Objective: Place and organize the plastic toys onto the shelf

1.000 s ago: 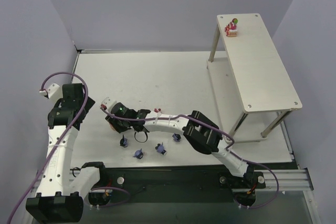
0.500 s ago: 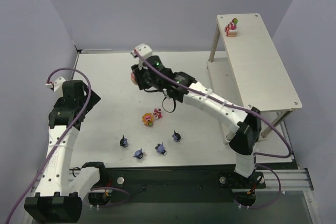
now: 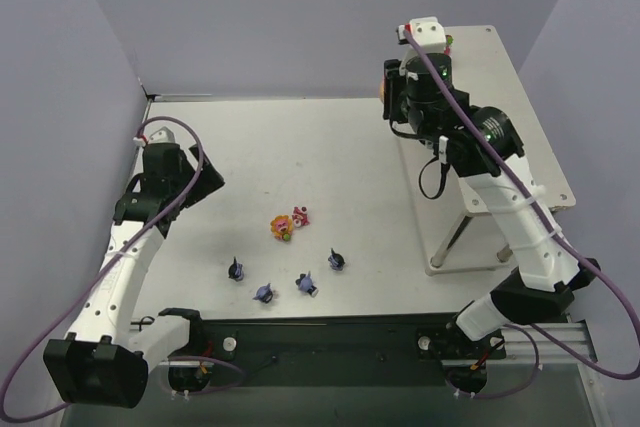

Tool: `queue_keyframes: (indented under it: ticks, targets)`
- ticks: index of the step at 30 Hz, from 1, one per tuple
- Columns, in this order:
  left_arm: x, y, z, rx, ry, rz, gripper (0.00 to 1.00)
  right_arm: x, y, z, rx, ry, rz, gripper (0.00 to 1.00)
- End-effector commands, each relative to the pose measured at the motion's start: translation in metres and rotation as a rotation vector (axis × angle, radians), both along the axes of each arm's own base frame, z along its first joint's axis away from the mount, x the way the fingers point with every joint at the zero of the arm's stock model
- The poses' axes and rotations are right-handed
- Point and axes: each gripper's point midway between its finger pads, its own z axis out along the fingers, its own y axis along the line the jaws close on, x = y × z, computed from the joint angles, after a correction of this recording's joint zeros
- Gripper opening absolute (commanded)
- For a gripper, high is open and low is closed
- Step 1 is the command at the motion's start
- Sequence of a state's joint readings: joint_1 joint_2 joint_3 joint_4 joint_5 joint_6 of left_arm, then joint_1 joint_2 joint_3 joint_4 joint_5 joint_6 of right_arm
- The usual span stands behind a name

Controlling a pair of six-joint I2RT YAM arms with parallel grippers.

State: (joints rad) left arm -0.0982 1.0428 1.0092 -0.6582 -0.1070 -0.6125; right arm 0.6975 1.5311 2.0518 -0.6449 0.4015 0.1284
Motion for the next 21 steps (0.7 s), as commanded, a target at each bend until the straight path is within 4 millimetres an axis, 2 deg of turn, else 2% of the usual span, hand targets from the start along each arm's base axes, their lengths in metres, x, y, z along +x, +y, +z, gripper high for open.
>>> queue_keyframes:
  ticks: [1,2,3,10,12,14,15,18,19,21]
  targets:
    - [0.017,-0.012,0.016,-0.005,-0.073,-0.068,0.93,-0.009,-0.067,-0.002,-0.092,0.050,-0.163,0.00]
    - [0.017,-0.013,0.016,-0.001,-0.073,-0.074,0.93,-0.011,-0.075,-0.003,-0.086,0.062,-0.173,0.00]
    - [0.017,-0.013,0.016,0.001,-0.075,-0.076,0.93,-0.012,-0.091,-0.006,-0.089,0.088,-0.208,0.00]
    - [0.019,-0.015,0.009,0.017,-0.052,-0.090,0.93,-0.017,-0.127,-0.010,-0.046,0.151,-0.264,0.00]
    - [0.019,-0.017,0.008,0.013,-0.047,-0.100,0.93,-0.017,-0.128,-0.011,-0.024,0.169,-0.236,0.00]
    - [0.019,-0.017,0.007,0.012,-0.046,-0.101,0.93,-0.015,-0.136,-0.010,0.000,0.180,-0.237,0.00]
    - [0.019,-0.018,0.005,0.011,-0.041,-0.105,0.93,-0.017,-0.132,-0.013,0.018,0.208,-0.192,0.00]
    - [0.018,-0.019,0.002,0.015,-0.032,-0.111,0.93,-0.015,-0.144,-0.018,0.028,0.251,-0.188,0.00]
    - [0.017,-0.021,0.001,0.016,-0.029,-0.118,0.93,-0.015,-0.138,-0.021,0.039,0.264,-0.144,0.00]
    - [0.017,-0.021,-0.001,0.016,-0.026,-0.119,0.93,-0.014,-0.140,-0.022,0.024,0.268,-0.124,0.00]
